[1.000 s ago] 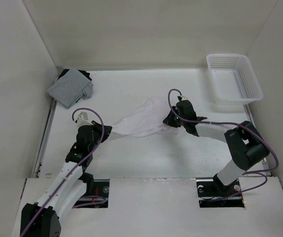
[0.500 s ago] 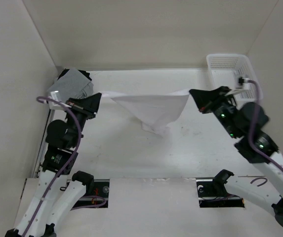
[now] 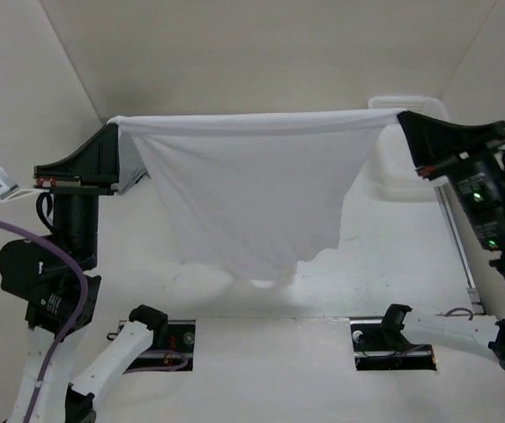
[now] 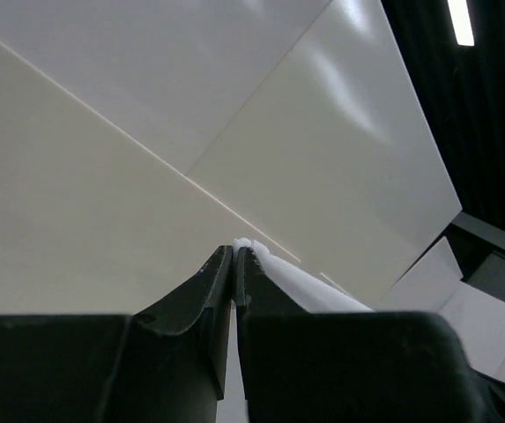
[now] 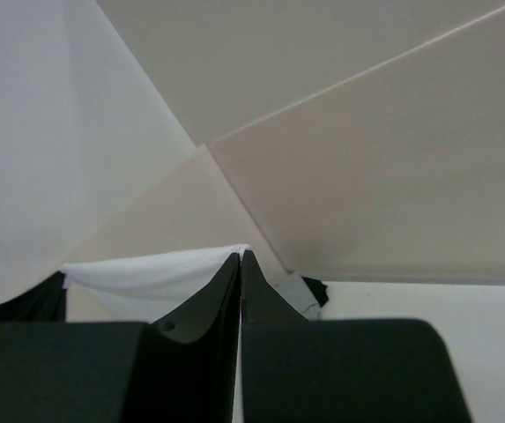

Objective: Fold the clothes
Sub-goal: Flatten the tank top out

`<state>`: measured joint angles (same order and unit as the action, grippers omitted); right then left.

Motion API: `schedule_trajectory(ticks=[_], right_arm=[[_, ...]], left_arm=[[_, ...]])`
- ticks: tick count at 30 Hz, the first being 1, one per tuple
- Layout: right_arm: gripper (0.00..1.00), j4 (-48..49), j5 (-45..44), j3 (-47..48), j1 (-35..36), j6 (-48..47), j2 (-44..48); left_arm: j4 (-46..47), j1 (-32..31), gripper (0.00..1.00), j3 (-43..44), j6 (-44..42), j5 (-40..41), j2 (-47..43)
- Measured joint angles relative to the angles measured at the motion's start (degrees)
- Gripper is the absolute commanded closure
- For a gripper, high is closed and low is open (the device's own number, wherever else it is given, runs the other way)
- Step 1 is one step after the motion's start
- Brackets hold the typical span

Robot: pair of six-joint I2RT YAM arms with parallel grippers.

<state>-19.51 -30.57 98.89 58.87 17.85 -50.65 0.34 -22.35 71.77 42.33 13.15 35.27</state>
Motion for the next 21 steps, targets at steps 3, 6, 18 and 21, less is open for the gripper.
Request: schedule_trajectory(ticks=[3,6,18,21], right_arm=[[0.97,0.04,4.81,0.00,-9.62,0.33,-5.31],[0.98,0.31,13.42,-1.79,-22.01,3.23,-11.78],[1.00,-4.57,33.20,19.93,-40.63,11.43,-51.10],[1.00,-7.17,34.29,28.48,-41.33,11.93,-52.54]], left_arm=[[2.10,1.07,0.99,-0.74,-1.11,0.87,3.13],[5.75,2.86,0.99,-5.46,-1.46,1.88,8.35],[1.55,15.98,0.99,7.45,2.14,-4.66,49.46],[1.46,16.37,0.99,13.81,2.27,-6.27,49.16]])
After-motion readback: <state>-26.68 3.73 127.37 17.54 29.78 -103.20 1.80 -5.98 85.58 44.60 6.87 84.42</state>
